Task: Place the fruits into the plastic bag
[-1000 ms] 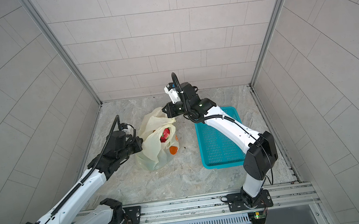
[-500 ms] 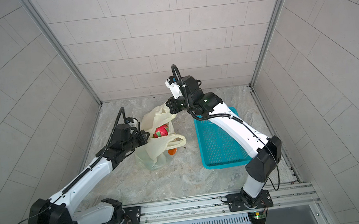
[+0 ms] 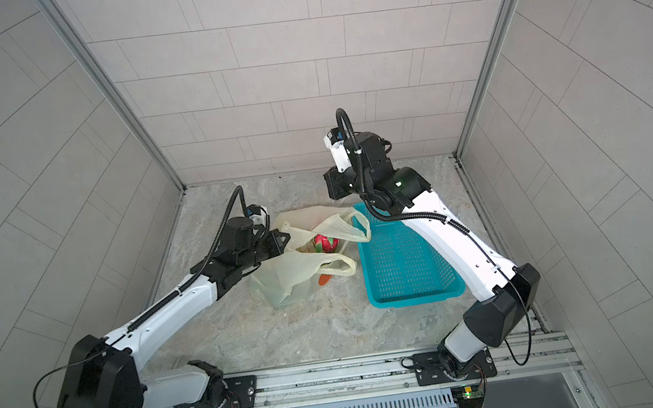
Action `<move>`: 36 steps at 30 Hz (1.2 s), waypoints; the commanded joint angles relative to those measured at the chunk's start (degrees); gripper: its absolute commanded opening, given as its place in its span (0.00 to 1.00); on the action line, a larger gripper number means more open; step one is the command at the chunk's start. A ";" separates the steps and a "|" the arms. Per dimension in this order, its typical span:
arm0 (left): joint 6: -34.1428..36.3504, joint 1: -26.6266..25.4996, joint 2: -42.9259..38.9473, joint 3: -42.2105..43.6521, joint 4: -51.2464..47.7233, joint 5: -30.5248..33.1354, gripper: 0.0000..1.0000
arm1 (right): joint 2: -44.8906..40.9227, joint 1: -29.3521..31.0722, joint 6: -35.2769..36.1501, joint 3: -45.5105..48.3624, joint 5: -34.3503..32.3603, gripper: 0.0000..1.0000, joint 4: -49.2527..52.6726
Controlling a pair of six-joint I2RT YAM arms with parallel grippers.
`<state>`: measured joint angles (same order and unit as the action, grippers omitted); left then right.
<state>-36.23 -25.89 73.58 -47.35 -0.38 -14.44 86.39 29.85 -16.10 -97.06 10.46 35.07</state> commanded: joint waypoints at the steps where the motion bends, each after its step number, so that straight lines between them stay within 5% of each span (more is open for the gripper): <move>1: 0.38 0.39 -3.70 -1.11 -0.11 7.93 0.00 | -3.18 -0.74 -1.20 5.47 -0.31 0.00 0.01; 4: 2.96 1.67 -7.45 -1.94 -2.40 13.34 0.09 | -6.21 -4.46 -4.21 11.13 1.60 0.00 -1.87; 7: 6.02 3.78 -11.27 -4.04 -7.16 20.14 0.37 | -9.36 -9.79 -7.44 16.40 2.74 0.00 -3.40; 9: 6.98 6.36 -14.43 -4.52 -9.67 24.34 0.62 | -11.55 -13.70 -8.40 19.74 1.74 0.00 -3.53; 10: 7.11 7.60 -15.82 -4.45 -10.97 26.35 0.86 | -12.51 -15.23 -8.39 21.20 0.62 0.00 -3.52; 11: 7.13 9.03 -17.51 -4.30 -12.47 28.66 0.99 | -13.71 -16.69 -8.21 22.88 -1.82 0.00 -3.52; 15: 9.65 14.01 -21.78 -2.37 -18.14 39.63 1.00 | -18.99 -19.28 -5.35 31.76 -15.84 0.30 -5.98; 23: 10.37 22.33 -12.38 2.94 -22.12 54.74 1.00 | -25.17 -19.38 -0.54 58.66 -36.85 0.51 -35.27; 27: 13.11 24.66 -5.84 5.84 -16.42 57.44 1.00 | -23.23 -19.21 3.28 69.98 -40.76 0.68 -52.17; 30: 14.30 24.78 -1.83 6.45 -12.65 60.88 1.00 | -19.92 -19.00 5.46 73.15 -43.36 0.71 -58.20; 36: 18.44 24.75 4.07 12.72 8.95 54.21 1.00 | -12.35 -19.20 7.66 76.29 -47.07 0.76 -70.62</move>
<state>-21.08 -1.28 75.29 -37.52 -5.15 41.54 71.20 10.61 -10.98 -22.44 -32.60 -24.73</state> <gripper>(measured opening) 0.996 0.756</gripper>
